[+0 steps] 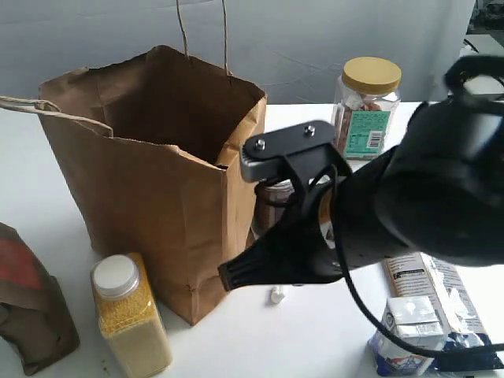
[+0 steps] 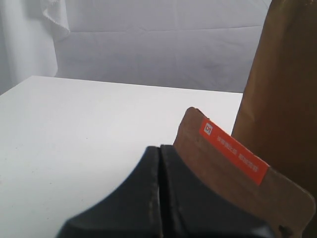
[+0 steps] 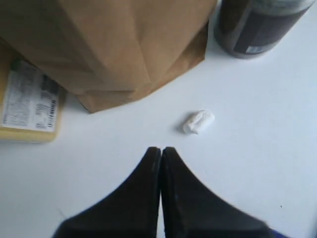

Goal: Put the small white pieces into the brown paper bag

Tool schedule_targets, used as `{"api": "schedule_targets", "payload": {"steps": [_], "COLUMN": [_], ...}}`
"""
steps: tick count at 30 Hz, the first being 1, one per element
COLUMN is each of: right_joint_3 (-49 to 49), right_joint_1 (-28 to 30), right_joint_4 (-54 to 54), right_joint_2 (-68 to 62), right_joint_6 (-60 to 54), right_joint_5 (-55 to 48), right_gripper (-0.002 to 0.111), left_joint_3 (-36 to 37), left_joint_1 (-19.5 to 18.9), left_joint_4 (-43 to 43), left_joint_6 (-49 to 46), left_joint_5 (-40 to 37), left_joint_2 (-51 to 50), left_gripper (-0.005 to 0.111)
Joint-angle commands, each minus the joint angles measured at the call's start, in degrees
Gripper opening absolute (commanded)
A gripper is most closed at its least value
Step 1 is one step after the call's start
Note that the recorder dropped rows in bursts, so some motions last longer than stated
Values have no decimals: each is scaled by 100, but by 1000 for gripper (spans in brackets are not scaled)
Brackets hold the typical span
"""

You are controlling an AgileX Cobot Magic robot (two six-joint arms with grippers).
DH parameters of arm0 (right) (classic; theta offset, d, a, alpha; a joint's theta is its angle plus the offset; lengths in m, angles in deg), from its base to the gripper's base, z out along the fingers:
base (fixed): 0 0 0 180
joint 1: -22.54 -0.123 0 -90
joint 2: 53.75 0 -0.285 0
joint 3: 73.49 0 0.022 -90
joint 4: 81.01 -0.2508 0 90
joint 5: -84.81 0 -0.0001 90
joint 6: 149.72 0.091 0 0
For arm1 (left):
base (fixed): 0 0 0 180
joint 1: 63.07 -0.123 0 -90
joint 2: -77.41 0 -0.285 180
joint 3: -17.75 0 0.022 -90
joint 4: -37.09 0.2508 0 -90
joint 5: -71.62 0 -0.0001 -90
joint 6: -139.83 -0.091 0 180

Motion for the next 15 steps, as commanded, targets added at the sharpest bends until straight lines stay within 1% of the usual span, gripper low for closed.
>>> {"api": "schedule_targets", "payload": {"steps": [1, 6, 7, 9, 15], "right_joint_3": [-182, -182, -182, -182, -182], "right_joint_1": [308, 569, 601, 678, 845], "right_joint_4": [-133, -170, -170, -170, -195], "right_joint_2": [-521, -1055, -1127, -1314, -1777], "right_joint_6": [-133, -241, -254, -254, -344], "right_joint_5": [339, 674, 735, 836, 1302], "right_gripper": [8, 38, 41, 43, 43], "left_joint_3": [20, 20, 20, 20, 20], "left_joint_1": [31, 31, 31, 31, 31], "left_joint_4": [-45, -45, -45, -45, -45], "left_joint_6": [29, 29, 29, 29, 29], "left_joint_5": [24, 24, 24, 24, 24], "left_joint_2": [20, 20, 20, 20, 20], "left_gripper": [0, 0, 0, 0, 0]}}
